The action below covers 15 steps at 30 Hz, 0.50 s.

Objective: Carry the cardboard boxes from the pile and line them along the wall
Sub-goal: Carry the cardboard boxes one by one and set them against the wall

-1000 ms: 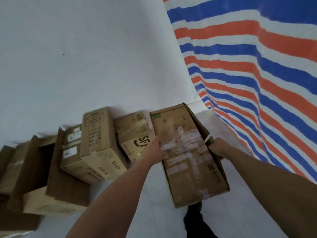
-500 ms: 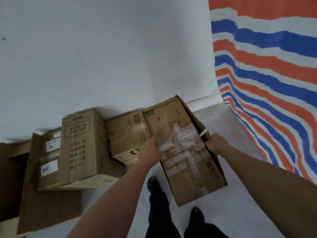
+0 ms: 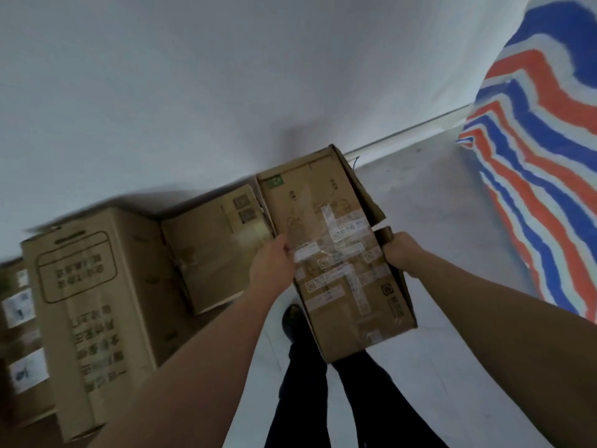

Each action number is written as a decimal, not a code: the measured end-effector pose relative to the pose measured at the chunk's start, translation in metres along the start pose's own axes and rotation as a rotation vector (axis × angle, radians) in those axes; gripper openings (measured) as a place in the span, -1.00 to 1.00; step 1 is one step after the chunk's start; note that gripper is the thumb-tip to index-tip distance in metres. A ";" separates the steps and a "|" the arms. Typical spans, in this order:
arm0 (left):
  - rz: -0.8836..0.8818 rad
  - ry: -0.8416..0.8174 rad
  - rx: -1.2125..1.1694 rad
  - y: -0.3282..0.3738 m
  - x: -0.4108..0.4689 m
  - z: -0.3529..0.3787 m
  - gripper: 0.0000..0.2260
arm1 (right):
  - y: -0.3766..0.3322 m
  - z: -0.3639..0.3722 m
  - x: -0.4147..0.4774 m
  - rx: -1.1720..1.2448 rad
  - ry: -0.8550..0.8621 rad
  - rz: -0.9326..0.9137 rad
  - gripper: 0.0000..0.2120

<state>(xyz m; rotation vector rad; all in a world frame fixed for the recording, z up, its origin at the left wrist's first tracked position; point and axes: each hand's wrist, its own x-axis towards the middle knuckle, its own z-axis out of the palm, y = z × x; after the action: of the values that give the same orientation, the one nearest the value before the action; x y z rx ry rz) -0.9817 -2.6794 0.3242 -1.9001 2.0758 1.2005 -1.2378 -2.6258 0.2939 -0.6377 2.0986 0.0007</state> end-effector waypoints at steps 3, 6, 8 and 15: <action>-0.042 -0.007 0.021 -0.020 0.045 0.015 -0.91 | -0.015 0.020 0.045 -0.013 -0.025 0.004 -0.81; -0.067 -0.004 0.019 -0.042 0.086 0.037 -0.90 | -0.029 0.039 0.087 -0.081 -0.030 -0.007 -0.80; -0.079 0.002 0.021 -0.059 0.111 0.055 -0.89 | -0.036 0.053 0.116 -0.175 -0.015 -0.022 -0.84; -0.089 0.105 0.040 -0.085 0.168 0.091 -0.87 | -0.053 0.084 0.188 -0.319 0.118 -0.074 -0.89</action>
<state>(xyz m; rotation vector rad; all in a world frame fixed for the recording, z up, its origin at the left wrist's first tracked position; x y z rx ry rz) -0.9847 -2.7556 0.1293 -2.0558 2.0235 1.0535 -1.2338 -2.7346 0.1114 -0.9243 2.2074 0.2664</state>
